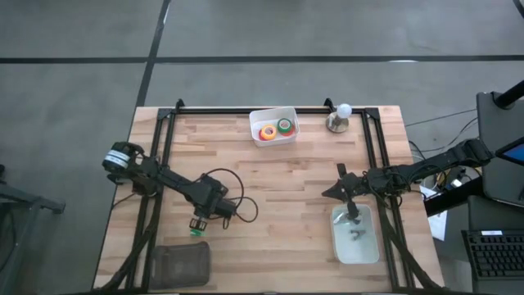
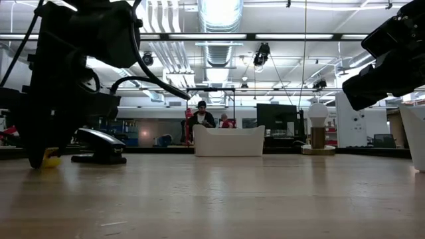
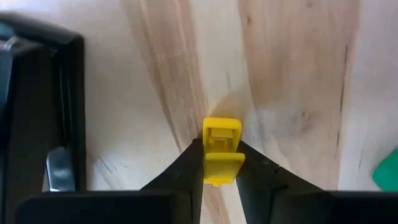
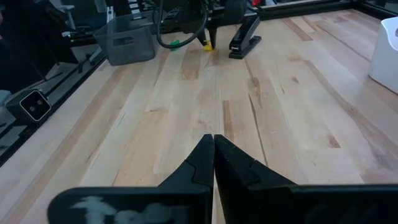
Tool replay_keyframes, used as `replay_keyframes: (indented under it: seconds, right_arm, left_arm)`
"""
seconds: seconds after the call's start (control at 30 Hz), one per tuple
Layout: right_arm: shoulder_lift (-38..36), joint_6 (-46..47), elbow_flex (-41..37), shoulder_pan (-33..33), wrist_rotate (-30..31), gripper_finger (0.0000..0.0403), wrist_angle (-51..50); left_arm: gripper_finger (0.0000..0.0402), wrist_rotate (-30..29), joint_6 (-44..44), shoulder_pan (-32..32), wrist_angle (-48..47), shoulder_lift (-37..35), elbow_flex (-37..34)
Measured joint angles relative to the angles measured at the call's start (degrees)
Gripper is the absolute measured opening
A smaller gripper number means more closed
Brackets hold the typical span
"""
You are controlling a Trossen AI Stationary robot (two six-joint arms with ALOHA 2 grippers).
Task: Pick and place Stapler, Stapler remover, tape
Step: Put the yellow small stapler into the transparent bin
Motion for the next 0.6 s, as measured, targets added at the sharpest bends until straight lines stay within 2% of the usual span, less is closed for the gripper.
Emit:
replay_keyframes:
  seconds: [0.27,0.4,0.6]
  right_arm:
    - [0.0,-0.5,0.0,0.0,0.0,0.0008,0.0]
    - [0.0,-0.7,0.0,0.0,0.4,0.0008,0.0]
    - [0.0,-2.1,0.0,0.0,1.6,0.0008,0.7]
  left_arm:
    - [0.0083,0.9,-14.9,0.0,-2.8,-0.1,0.4]
    - [0.008,4.0,-21.4,0.0,-8.5,-0.2,2.8]
    - [0.0079,12.8,-24.0,0.0,-15.6,-0.2,7.1]
